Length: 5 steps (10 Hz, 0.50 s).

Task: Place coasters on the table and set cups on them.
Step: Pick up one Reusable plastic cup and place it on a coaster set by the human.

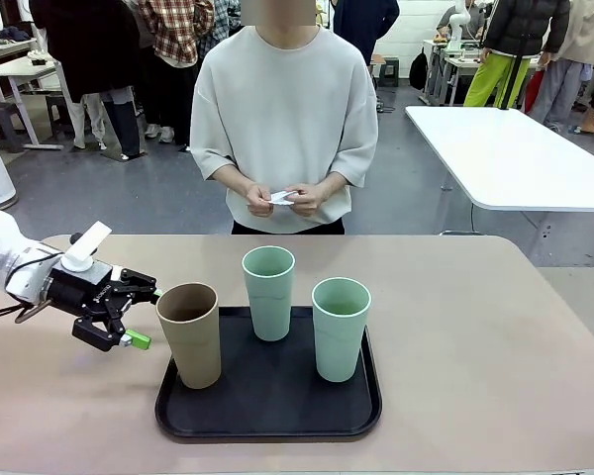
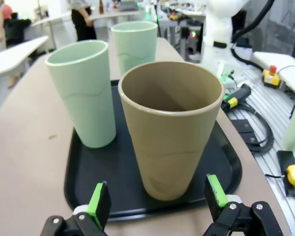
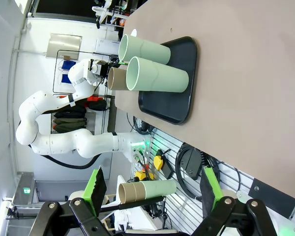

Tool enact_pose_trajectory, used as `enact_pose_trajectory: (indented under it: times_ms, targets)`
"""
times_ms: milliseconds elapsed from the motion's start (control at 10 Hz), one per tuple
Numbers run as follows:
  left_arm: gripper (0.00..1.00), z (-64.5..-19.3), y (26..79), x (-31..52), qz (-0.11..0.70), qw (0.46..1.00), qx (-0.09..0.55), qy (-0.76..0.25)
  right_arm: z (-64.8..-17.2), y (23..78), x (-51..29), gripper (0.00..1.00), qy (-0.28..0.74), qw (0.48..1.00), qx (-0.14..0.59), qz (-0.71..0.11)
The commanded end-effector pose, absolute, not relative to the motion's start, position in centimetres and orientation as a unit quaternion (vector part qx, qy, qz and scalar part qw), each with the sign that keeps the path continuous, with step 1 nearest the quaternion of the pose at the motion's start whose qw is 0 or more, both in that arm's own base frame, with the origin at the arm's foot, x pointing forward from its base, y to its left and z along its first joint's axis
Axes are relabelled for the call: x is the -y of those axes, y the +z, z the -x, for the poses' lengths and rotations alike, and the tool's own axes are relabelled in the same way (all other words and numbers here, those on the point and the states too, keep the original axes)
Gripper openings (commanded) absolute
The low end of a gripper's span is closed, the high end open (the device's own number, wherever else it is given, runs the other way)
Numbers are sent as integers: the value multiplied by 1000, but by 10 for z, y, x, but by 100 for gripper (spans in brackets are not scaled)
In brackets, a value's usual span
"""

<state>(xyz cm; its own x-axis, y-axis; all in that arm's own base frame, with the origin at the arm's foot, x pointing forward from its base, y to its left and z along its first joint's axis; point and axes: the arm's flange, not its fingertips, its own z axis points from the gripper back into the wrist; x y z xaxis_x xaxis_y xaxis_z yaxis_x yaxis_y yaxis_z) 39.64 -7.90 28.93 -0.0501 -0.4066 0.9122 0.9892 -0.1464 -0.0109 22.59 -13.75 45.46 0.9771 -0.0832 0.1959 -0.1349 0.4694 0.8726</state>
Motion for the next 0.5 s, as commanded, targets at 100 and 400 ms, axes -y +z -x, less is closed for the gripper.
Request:
enact_pose_trajectory:
  times_ms: [100, 400]
  targets:
    - [100, -403, 273, 93, 423, 500, 388, -648, -228, 454, 138, 100, 21, 845, 112, -523]
    - [100, -402, 264, 107, 424, 488, 399, -650, -228, 454, 138, 100, 21, 845, 112, -523]
